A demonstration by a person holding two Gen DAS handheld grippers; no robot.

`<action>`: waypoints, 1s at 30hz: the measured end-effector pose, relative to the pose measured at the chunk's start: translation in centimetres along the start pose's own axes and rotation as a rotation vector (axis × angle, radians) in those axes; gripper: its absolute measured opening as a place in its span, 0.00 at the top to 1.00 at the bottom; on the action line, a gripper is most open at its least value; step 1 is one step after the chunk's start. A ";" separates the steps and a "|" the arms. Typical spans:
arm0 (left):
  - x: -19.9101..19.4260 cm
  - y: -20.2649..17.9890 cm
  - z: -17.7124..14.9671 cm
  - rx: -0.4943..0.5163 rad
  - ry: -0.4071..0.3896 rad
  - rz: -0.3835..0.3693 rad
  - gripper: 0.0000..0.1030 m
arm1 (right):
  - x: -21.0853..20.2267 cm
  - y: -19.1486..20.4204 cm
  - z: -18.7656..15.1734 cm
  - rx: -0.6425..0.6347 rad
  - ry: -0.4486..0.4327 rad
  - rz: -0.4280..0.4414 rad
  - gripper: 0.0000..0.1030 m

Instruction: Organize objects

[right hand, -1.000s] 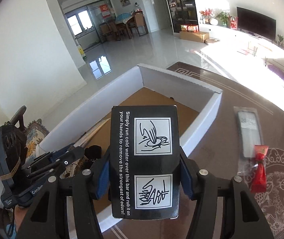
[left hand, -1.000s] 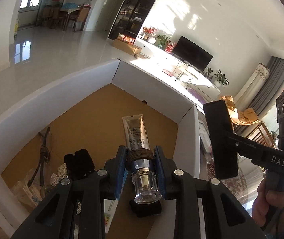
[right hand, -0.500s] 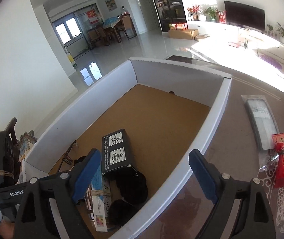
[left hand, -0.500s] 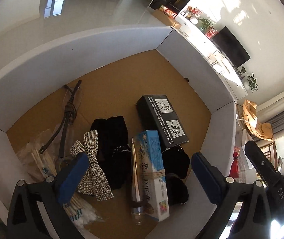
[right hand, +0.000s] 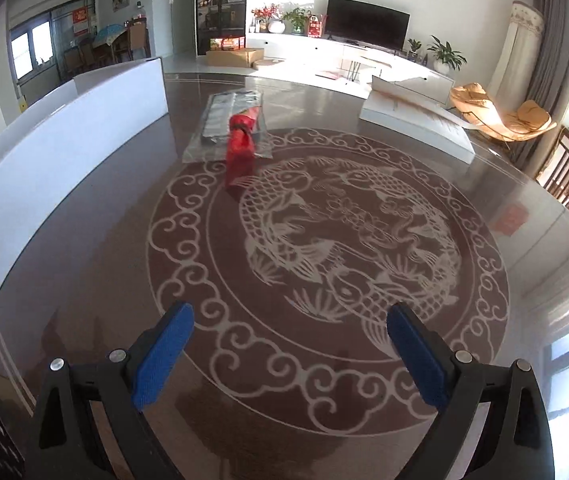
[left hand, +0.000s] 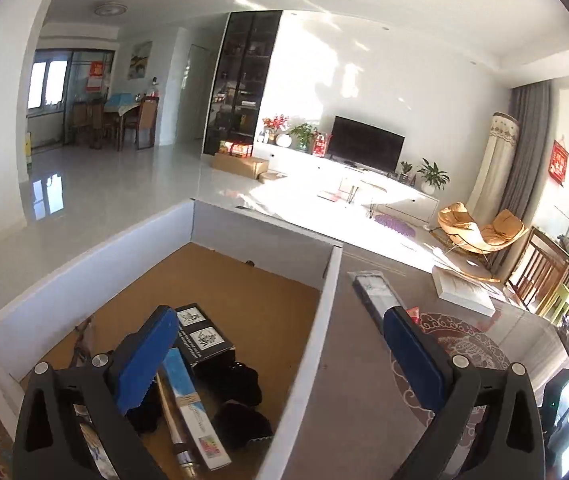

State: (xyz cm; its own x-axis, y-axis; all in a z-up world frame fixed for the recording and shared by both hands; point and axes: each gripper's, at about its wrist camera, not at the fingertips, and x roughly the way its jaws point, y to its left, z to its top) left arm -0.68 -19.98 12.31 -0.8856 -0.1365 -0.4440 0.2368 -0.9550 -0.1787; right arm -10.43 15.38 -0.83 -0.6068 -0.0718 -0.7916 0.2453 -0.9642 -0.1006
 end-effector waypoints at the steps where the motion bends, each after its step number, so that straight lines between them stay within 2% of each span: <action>1: -0.1 -1.7 -0.5 0.037 -0.005 -0.032 0.00 | -0.1 -1.3 -0.9 0.017 0.008 -0.020 0.05; 3: -0.4 -5.4 -1.5 0.097 0.019 -0.110 0.00 | -0.4 -3.6 -2.3 0.055 0.020 -0.052 0.05; 6: 0.9 -10.2 -4.0 0.171 0.142 -0.223 0.00 | -0.4 -5.7 -3.9 0.108 0.032 -0.081 0.05; 9: 2.1 -13.8 -6.9 0.257 0.252 -0.266 0.00 | -0.1 -6.5 -4.7 0.147 0.031 -0.078 0.05; 12: 3.1 -16.2 -9.2 0.369 0.310 -0.248 0.00 | -0.1 -6.4 -4.7 0.149 0.021 -0.093 0.03; 15: 4.8 -16.7 -10.7 0.446 0.360 -0.183 0.00 | -0.1 -6.3 -4.7 0.148 0.023 -0.101 0.01; 20: 7.6 -15.6 -12.6 0.424 0.463 -0.129 0.00 | 0.2 -7.0 -4.9 0.191 0.040 -0.056 0.00; 30: 8.3 -16.0 -14.4 0.515 0.448 -0.053 0.00 | 0.2 -7.0 -5.1 0.201 0.044 -0.045 0.00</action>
State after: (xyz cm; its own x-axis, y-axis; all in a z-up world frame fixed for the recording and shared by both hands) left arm -6.11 -2.07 -1.17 -0.6138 -0.0696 -0.7864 -0.1214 -0.9759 0.1812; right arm -8.46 23.41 -3.37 -0.5793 -0.0204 -0.8149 0.0604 -0.9980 -0.0179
